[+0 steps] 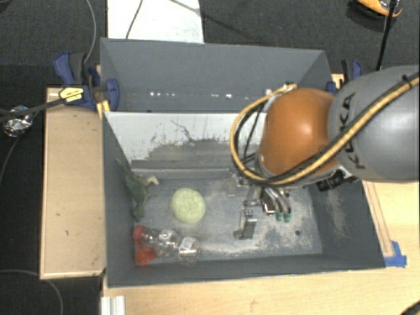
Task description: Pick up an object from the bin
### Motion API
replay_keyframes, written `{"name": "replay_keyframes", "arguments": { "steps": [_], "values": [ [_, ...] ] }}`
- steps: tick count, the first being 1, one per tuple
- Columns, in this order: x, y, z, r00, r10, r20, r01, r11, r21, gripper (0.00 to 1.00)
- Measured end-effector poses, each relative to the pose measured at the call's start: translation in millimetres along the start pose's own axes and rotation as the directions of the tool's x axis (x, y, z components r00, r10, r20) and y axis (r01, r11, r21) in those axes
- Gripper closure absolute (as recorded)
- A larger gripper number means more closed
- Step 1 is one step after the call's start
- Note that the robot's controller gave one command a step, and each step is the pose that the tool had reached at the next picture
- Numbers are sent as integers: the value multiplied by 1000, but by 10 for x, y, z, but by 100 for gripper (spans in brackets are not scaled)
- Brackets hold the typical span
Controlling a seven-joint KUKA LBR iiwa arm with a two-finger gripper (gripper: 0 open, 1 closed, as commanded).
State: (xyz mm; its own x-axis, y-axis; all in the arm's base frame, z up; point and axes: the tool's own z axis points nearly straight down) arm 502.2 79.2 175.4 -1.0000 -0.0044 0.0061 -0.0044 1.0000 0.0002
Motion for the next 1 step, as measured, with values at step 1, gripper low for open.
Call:
{"name": "replay_keyframes", "arguments": {
  "steps": [1],
  "values": [
    [-18, -4, -41, 1000, 3, 8, -3, 1000, -1, 0]
  ]
}}
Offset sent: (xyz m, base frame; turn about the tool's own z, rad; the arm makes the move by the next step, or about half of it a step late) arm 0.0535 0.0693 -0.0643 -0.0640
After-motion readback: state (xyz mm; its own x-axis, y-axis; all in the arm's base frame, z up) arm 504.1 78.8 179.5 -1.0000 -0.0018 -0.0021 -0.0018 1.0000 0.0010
